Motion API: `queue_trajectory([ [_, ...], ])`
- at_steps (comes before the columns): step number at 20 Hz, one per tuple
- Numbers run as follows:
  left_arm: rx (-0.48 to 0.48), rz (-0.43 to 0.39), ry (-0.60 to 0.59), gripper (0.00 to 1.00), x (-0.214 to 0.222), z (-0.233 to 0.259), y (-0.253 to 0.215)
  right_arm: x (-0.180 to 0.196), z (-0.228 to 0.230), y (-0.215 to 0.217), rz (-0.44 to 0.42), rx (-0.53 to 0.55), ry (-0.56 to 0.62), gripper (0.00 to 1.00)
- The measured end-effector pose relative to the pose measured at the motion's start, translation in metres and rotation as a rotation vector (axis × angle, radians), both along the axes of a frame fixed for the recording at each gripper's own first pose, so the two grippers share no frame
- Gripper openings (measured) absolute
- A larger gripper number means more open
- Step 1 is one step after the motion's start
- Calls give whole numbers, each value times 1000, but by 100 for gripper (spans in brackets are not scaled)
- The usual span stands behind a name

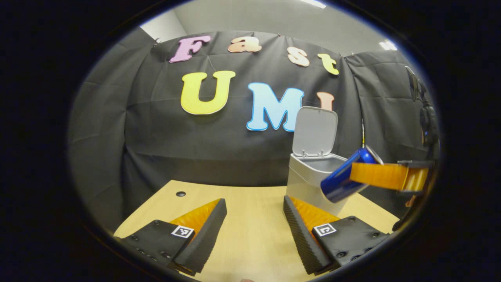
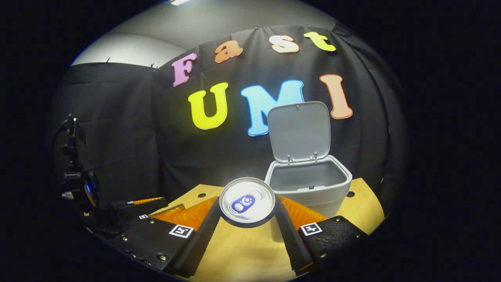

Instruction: Press the lid of the desktop garbage bin to open it, pick up the crumpled paper on the desktop and throw it into the bin, then pick up the pop can on the desktop and drop it into the bin, and finally close the garbage bin lid.

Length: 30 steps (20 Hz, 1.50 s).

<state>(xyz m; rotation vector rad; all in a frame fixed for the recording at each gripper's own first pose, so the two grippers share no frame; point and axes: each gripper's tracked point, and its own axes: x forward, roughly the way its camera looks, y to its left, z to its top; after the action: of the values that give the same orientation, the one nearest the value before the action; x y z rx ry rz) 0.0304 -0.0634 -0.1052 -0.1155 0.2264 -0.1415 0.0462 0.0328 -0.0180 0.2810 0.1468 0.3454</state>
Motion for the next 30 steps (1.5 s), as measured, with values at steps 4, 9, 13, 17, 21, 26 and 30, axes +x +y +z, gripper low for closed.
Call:
queue_trajectory([
  [4,3,27,-2,95,-4,3,2,18,23,-16,-34,-6,-78,84],
  [9,2,61,-11,95,-9,8,6,39,32,-28,-61,-41,-129,84],
  [13,-3,79,-18,95,-10,10,7,62,27,-43,-113,-103,-139,84],
  [17,-6,98,-13,95,-11,10,9,86,17,-52,-142,-185,-139,83],
  [21,-7,112,-7,95,-11,8,11,102,1,-47,-129,-217,-108,84],
  [26,-20,128,11,95,-10,-1,13,112,-15,-41,-105,-249,-71,84],
  [30,-26,138,14,96,-9,-4,13,113,-19,-39,-107,-263,-59,84],
])
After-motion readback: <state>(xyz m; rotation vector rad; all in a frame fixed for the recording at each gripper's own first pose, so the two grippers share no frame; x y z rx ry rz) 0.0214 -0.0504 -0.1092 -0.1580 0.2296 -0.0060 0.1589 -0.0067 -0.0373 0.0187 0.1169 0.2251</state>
